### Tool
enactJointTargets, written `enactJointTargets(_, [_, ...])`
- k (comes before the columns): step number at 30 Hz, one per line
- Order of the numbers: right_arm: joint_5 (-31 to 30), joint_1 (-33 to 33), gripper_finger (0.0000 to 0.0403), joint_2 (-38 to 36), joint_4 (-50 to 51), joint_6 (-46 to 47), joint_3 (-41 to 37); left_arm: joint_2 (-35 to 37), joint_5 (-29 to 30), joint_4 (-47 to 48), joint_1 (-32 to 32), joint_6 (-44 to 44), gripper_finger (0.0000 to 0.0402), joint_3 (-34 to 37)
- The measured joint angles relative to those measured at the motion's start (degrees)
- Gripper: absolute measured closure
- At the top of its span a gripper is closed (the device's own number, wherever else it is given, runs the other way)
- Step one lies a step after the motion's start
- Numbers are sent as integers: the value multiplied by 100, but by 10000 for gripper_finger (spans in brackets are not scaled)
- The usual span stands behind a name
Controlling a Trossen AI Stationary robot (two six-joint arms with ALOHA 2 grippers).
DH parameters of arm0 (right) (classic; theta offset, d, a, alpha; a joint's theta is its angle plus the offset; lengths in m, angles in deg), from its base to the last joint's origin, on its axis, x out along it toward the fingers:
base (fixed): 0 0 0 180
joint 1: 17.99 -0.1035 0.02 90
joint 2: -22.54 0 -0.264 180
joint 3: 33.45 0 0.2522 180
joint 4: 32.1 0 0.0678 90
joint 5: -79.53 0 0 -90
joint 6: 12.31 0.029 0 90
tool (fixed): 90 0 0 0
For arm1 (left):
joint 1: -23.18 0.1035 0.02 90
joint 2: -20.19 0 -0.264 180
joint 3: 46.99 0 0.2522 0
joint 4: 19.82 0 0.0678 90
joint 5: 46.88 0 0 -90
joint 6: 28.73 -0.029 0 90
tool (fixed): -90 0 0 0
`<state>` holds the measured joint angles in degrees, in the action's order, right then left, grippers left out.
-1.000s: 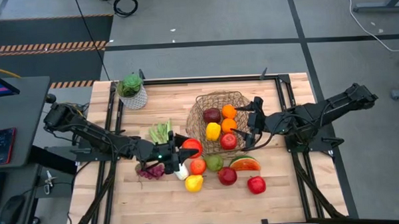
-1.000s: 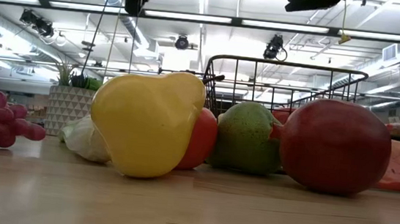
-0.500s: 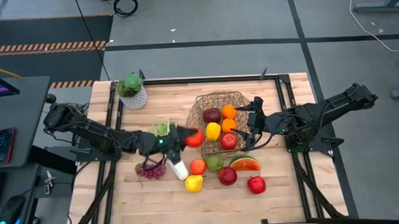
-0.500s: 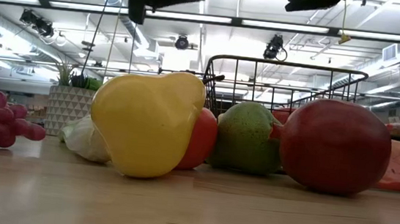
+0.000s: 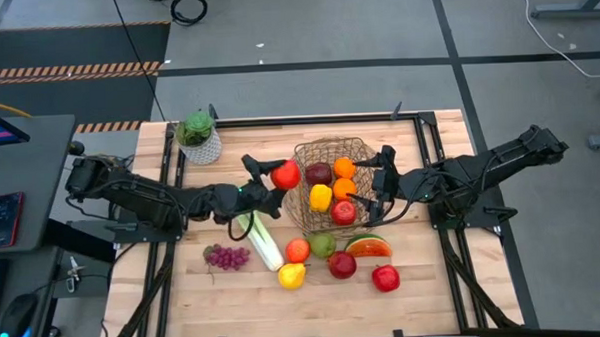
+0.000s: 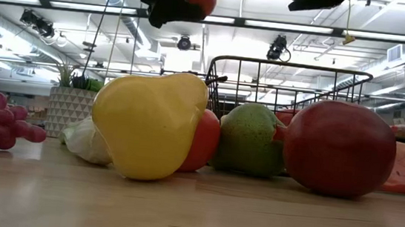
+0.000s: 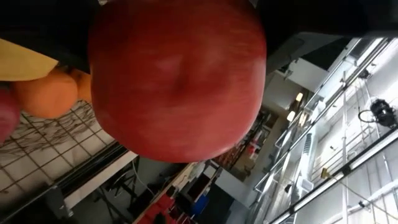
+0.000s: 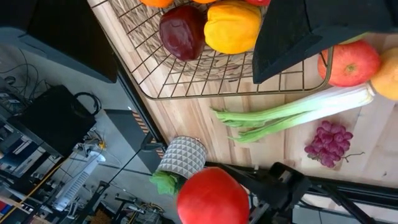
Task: Build produce basket
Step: Put the red apple into the brown wire basket
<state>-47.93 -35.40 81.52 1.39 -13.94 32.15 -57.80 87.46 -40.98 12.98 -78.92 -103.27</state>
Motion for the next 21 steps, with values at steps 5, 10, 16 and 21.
enactJointTargets(5, [7,0,27,0,2,2,0,1,-1,-1,-33,8,86,2])
enactJointTargets(10, [7,0,27,0,2,2,0,1,442,66,-36,1222,86,-30])
enactJointTargets(16, [7,0,27,0,2,15,0,8,1100,1906,-57,2839,86,-811])
enactJointTargets(21, [9,-2,27,0,-13,17,0,8,-169,4204,41,4444,86,-1802])
